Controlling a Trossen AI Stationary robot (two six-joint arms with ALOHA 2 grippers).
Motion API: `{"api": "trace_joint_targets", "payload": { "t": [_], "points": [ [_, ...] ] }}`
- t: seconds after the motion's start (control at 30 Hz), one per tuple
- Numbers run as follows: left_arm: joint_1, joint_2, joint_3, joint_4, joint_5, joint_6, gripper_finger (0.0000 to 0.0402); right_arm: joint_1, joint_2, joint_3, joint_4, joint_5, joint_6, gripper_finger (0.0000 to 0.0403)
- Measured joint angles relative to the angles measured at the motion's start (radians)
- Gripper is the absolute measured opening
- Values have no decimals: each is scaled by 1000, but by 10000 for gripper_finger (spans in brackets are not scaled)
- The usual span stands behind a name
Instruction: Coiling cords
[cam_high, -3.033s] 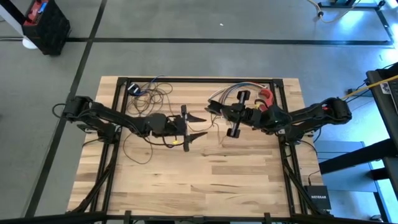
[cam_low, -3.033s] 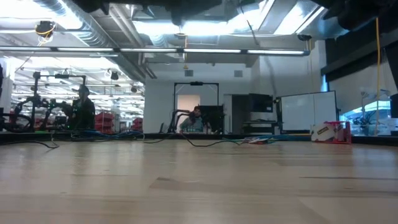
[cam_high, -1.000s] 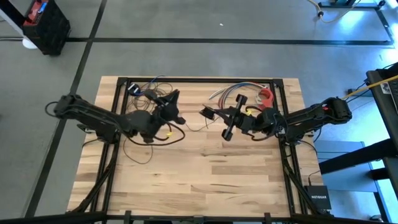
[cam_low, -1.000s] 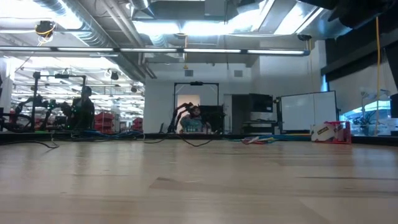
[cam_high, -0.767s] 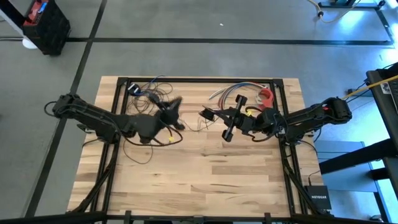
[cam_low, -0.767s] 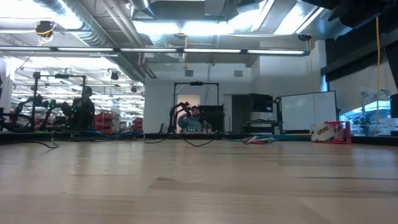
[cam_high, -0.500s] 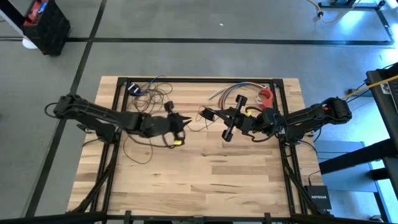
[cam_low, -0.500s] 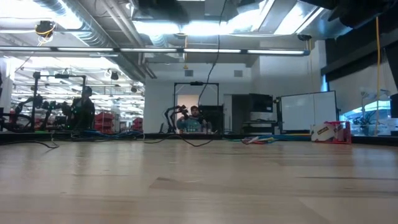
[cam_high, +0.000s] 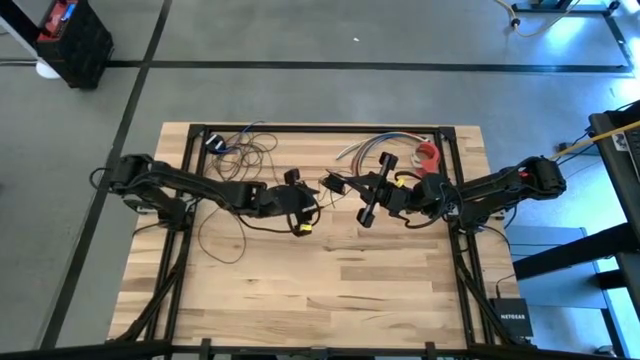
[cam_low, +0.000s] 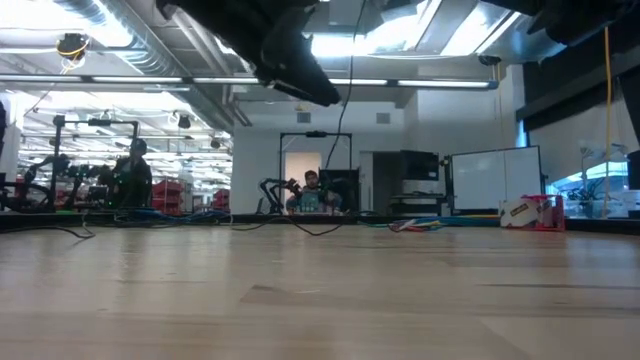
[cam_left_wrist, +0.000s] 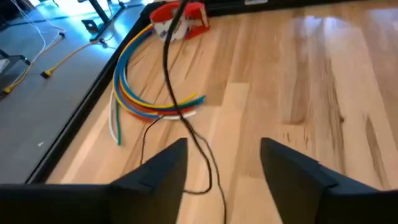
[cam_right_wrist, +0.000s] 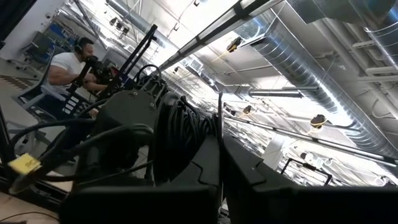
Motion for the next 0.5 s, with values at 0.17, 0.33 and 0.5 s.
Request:
{"api": "trace_joint_targets", "payload": {
  "t": [0.17, 0.33, 0.5],
  "points": [
    [26, 25, -20, 61, -23, 1, 221, 0, 0, 0, -2, 1, 0, 7],
    [56, 62, -59, 162, -24, 9, 212, 0, 0, 0, -5, 11, 0, 7],
    [70, 99, -60, 219, -12, 15, 195, 0, 0, 0, -4, 17, -1, 7]
  ]
}}
